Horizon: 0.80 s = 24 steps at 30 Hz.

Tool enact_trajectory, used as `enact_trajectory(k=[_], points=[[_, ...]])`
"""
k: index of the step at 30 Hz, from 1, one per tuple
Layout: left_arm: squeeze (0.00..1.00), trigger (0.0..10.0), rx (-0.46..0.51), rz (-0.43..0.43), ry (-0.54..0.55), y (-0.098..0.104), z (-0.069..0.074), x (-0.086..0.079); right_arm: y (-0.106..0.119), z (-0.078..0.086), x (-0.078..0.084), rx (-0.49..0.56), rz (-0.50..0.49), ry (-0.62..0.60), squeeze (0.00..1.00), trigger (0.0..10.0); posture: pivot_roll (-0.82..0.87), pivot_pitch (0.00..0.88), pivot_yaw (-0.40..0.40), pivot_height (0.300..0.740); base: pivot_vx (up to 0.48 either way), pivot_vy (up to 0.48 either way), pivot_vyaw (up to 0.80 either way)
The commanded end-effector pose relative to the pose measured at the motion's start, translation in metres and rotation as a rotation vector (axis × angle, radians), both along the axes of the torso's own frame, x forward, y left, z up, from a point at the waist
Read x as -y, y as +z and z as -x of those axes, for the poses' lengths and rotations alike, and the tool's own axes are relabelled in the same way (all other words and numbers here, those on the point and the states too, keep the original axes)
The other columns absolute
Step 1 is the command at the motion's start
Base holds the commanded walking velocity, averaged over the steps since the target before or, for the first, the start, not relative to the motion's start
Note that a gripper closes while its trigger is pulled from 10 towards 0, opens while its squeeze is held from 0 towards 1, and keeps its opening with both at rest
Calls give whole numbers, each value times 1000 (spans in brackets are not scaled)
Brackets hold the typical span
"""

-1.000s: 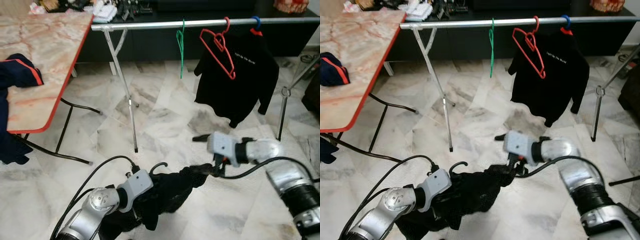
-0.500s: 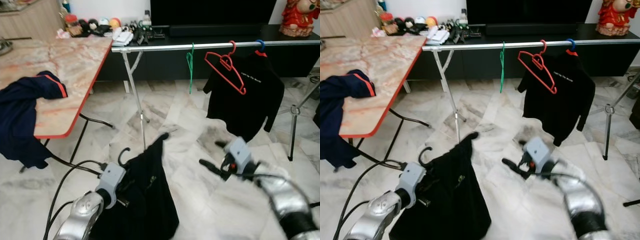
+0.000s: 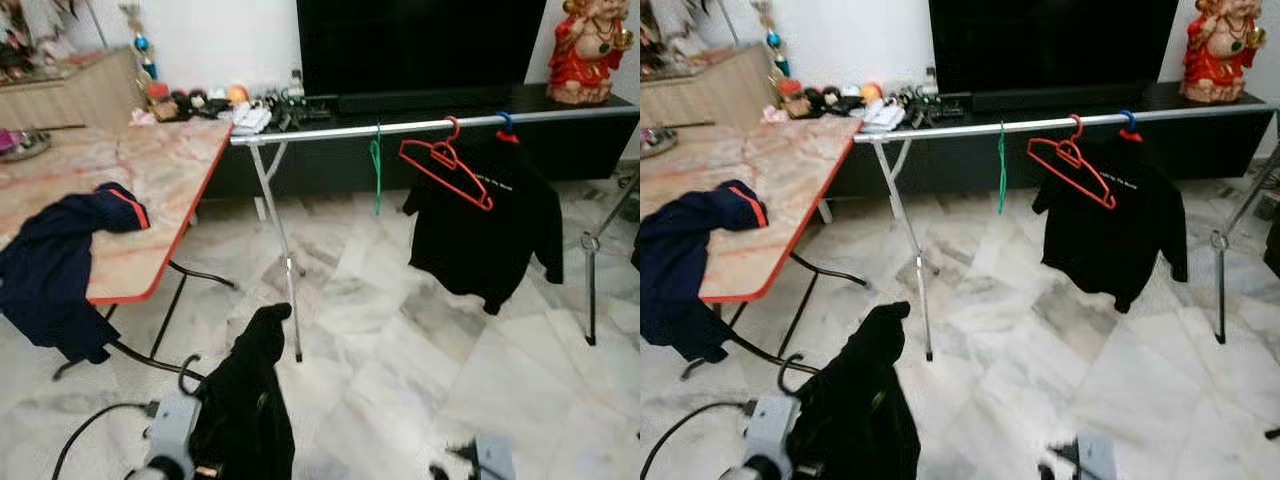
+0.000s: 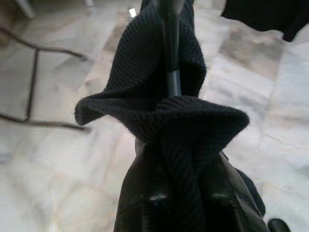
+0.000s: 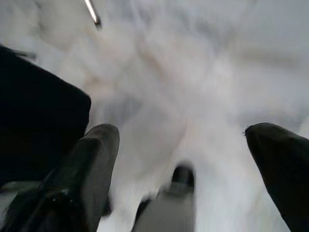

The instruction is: Hang hanger

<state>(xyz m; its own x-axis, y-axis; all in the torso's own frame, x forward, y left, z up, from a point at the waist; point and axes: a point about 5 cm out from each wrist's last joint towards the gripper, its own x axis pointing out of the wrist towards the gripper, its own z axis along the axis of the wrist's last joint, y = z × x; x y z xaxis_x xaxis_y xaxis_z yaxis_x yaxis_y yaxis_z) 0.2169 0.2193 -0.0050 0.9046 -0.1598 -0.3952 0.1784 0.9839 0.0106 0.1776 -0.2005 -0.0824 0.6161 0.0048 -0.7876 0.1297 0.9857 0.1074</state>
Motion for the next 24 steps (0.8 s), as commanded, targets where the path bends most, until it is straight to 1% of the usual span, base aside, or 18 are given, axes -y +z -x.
enact_trajectory(k=[1,2,4,6,9,10,11,13,16,17,19,20,21,23,24], points=[[0,10000,50,22,48,9,-1,-2,-4,7,1,-34,-1,-67,0,10000,-26,9,82,740,0,0,0],[0,10000,50,22,48,9,-1,-2,-4,7,1,-34,-1,-67,0,10000,-26,9,82,740,0,0,0],[0,10000,43,20,33,5,5,7,-6,11,-2,-60,36,-25,0,10000,-10,27,71,740,0,0,0],[0,10000,48,14,24,3,10,13,-6,9,-2,-52,47,-28,0,10000,-8,31,68,740,133,0,0],[0,10000,59,24,59,5,15,11,-5,9,0,-47,61,-71,0,10000,-4,40,62,740,321,0,0],[0,10000,59,24,59,5,15,11,-5,9,0,-47,61,-71,0,10000,-4,40,62,740,334,0,0],[0,10000,57,25,72,6,19,7,-7,12,-2,-59,70,-50,0,10000,0,44,57,740,368,0,0],[0,10000,50,27,70,6,21,5,-8,13,-3,-59,71,-40,0,10000,-1,47,58,740,379,0,0],[0,10000,38,17,49,5,20,3,-9,15,-3,-71,79,-39,0,10000,-10,47,62,740,387,0,0],[0,10000,44,16,61,6,13,3,-9,15,-2,-80,90,-35,0,10000,-8,46,60,740,405,0,0],[0,10000,48,18,69,6,10,4,-9,15,-2,-81,95,-31,0,10000,-8,46,60,740,405,0,0],[0,10000,51,21,77,6,5,6,-8,14,-2,-80,96,-32,0,10000,-4,48,57,740,409,0,0],[0,10000,57,27,83,5,-1,10,-8,12,-4,-84,100,-23,0,10000,-14,28,53,740,409,0,0],[0,10000,58,29,85,6,-2,11,-8,11,-4,-83,102,-17,0,10000,-14,28,53,740,409,0,0],[0,10000,64,45,86,7,-4,15,-7,9,-5,-70,99,-9,0,10000,-21,22,51,740,424,0,0]])
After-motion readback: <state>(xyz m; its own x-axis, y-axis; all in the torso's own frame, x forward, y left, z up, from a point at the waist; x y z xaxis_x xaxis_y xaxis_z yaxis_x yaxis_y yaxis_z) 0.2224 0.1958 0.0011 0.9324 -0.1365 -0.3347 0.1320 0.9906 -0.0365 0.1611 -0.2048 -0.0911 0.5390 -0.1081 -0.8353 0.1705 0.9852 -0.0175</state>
